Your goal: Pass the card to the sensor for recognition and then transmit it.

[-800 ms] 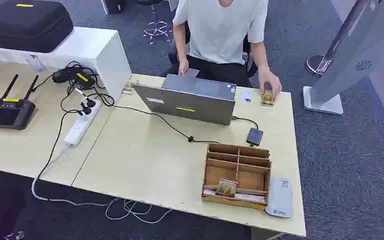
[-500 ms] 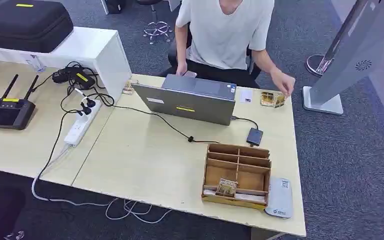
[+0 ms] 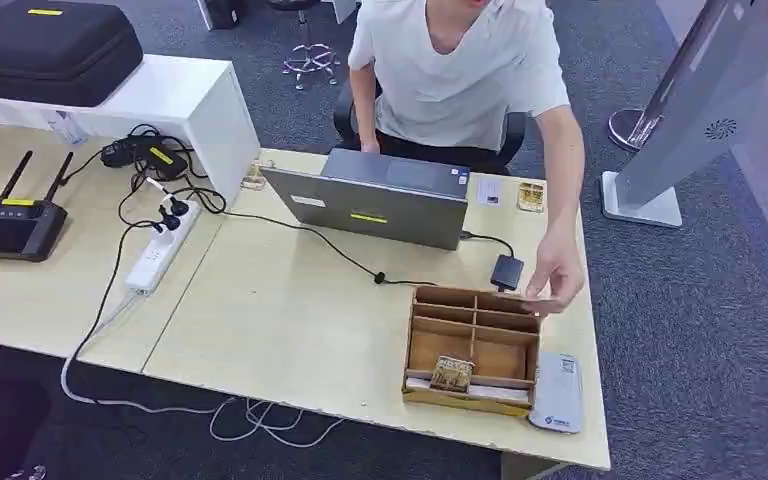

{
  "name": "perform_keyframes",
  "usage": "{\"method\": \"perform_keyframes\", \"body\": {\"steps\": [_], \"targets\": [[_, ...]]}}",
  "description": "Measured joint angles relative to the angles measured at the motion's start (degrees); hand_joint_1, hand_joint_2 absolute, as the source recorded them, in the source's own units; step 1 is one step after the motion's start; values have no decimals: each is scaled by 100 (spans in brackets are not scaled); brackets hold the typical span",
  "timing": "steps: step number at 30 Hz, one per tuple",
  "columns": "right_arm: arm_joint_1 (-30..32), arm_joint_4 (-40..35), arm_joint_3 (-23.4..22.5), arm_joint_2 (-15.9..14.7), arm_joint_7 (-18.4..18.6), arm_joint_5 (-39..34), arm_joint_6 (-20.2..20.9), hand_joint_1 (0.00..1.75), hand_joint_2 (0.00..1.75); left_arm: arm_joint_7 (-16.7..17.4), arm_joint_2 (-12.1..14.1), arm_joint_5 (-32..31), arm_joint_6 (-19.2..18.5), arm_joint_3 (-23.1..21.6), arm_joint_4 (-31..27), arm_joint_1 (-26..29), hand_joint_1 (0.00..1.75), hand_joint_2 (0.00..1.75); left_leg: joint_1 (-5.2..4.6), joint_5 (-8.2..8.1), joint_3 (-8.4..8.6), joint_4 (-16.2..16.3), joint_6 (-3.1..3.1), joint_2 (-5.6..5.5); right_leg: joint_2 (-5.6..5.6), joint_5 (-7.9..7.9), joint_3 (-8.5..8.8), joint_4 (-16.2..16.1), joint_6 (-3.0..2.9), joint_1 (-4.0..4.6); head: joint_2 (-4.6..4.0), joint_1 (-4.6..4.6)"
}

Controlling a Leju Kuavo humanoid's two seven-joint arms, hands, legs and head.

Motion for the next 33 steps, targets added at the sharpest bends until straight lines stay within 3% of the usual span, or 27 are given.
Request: {"method": "perform_keyframes", "body": {"steps": [6,12,17,23,30,33], "targets": [[-1356,-313,133,-255,4,201,-88,0,175,-4,92,-11,15,-7,0,-19,0,175,0,28,3,0,-1,15,19,24,-12,0,-4,-1,0,2],[-2048,-590,418,-227,0,267,-9,0,175,-44,107,4,44,-7,0,-14,0,175,1,36,-8,-1,1,-5,1,26,-12,8,-6,0,0,0],[-2692,-890,892,-17,120,378,61,0,175,-79,135,4,39,-7,0,-18,0,175,2,37,-7,-1,-1,3,8,27,-16,10,-7,0,0,0],[-3287,-1237,1775,330,291,435,129,0,175,-122,135,-13,0,-7,0,-16,0,175,3,42,-9,-1,-4,-5,3,27,-17,11,-7,1,0,0],[-3461,-1572,2608,599,233,818,-22,0,175,-164,135,-33,11,-7,0,-16,0,175,2,42,-16,-1,-3,-12,-2,26,-18,11,-7,1,0,2],[-3418,-2119,3245,884,290,1273,-118,0,175,-173,125,-37,42,-7,0,-14,0,175,2,42,-16,-2,-3,-9,0,26,-25,11,-7,0,0,2]]}}
